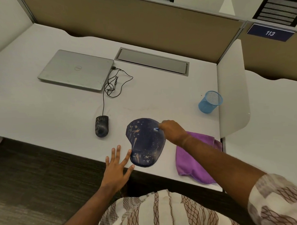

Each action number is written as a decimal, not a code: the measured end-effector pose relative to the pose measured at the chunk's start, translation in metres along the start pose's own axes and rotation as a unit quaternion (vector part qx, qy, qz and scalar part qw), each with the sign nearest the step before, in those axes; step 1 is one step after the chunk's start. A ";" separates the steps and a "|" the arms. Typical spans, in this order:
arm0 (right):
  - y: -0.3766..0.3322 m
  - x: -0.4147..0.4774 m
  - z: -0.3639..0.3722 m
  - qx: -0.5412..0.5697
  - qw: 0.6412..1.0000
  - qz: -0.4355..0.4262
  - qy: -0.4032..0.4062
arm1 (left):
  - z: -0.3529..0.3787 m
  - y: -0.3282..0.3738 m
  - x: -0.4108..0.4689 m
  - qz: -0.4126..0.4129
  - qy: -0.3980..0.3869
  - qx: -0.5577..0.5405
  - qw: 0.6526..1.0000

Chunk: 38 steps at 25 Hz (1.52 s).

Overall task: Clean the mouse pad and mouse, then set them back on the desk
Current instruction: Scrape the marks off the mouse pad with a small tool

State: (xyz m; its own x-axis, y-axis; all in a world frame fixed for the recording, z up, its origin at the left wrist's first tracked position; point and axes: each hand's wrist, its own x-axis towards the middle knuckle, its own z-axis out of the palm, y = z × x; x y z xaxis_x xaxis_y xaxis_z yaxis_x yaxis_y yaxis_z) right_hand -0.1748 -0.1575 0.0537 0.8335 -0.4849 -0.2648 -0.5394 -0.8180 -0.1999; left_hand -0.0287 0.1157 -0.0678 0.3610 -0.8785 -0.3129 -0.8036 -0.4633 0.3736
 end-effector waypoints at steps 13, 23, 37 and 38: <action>-0.018 -0.038 0.019 0.052 0.994 -0.077 -0.064 | -0.001 0.001 0.000 -0.005 -0.002 0.008 1.000; -0.032 -0.028 0.024 0.027 0.986 -0.076 -0.143 | -0.002 0.003 0.000 -0.007 0.000 0.007 1.000; -0.044 -0.035 0.025 0.065 0.990 -0.064 -0.111 | -0.006 0.007 0.000 -0.012 -0.016 0.015 1.000; -0.040 -0.039 0.028 0.052 0.990 -0.066 -0.114 | -0.006 0.008 0.000 -0.014 -0.020 0.021 0.999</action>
State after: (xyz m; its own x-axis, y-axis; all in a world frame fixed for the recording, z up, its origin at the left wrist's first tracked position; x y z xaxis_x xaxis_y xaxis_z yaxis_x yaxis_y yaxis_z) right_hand -0.1888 -0.0973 0.0458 0.8555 -0.2836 -0.4333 -0.4465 -0.8277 -0.3398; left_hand -0.0316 0.1111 -0.0596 0.3658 -0.8593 -0.3576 -0.8127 -0.4821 0.3273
